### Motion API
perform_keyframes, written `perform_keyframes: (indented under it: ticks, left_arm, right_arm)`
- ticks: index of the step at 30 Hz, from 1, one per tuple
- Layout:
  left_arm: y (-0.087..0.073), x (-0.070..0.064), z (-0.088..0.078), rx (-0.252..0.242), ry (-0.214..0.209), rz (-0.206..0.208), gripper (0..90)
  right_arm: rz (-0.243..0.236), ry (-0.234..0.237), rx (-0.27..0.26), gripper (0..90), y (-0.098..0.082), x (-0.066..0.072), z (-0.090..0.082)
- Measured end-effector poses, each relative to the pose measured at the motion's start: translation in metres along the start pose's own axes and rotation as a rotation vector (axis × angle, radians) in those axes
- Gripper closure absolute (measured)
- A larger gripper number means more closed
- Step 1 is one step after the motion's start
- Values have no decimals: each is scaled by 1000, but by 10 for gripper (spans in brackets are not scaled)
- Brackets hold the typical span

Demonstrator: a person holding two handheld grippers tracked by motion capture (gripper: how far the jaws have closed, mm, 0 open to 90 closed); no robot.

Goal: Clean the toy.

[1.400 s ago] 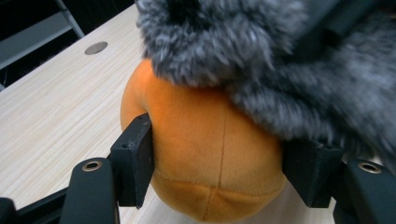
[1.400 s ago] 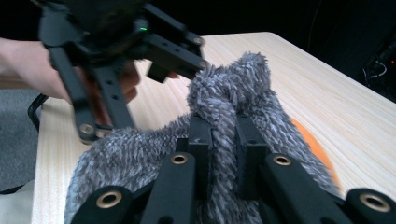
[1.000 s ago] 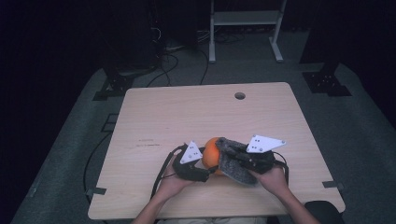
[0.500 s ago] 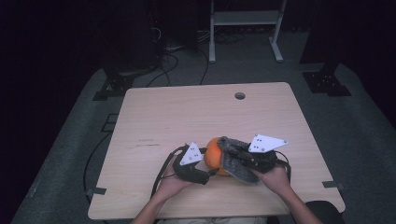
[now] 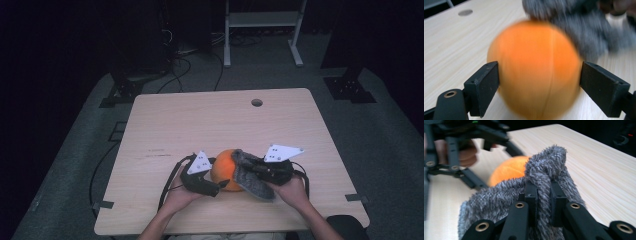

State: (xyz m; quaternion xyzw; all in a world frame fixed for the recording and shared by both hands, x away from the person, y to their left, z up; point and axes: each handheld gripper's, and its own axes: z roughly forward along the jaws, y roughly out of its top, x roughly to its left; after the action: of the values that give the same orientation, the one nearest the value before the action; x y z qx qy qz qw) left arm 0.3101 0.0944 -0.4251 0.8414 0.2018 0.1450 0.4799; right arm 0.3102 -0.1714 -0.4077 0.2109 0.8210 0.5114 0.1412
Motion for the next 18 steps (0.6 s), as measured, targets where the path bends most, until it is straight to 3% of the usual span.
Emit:
perform_keyframes:
  ticks: [3, 6, 9, 11, 13, 15, 17, 18]
  left_arm:
    - [-3, 0, 0, 19, 16, 23, 232]
    - [-7, 2, -2, 32, 14, 12, 294]
    - [-10, 5, -4, 31, 1, -7, 285]
    - [-6, 6, -3, 24, -4, -24, 209]
    - [-2, 7, 0, 16, -9, -56, 121]
    - [1, 7, 4, 30, -7, -71, 81]
    - [-1, 4, 6, 48, 8, -47, 94]
    - [-3, 3, 4, 37, 13, -30, 171]
  right_arm:
    - [-40, 6, 14, 788, 1, 9, 6]
    - [-6, -9, 27, 788, -1, 1, 5]
    - [28, -49, 61, 788, -7, -8, 4]
    - [49, -43, 60, 788, -10, -11, 3]
    - [34, -36, 54, 788, -8, -7, 4]
    - [21, 10, 30, 786, -5, 1, 7]
    - [-22, 33, 25, 784, -2, 10, 10]
    - [-36, 30, 31, 784, -2, 11, 11]
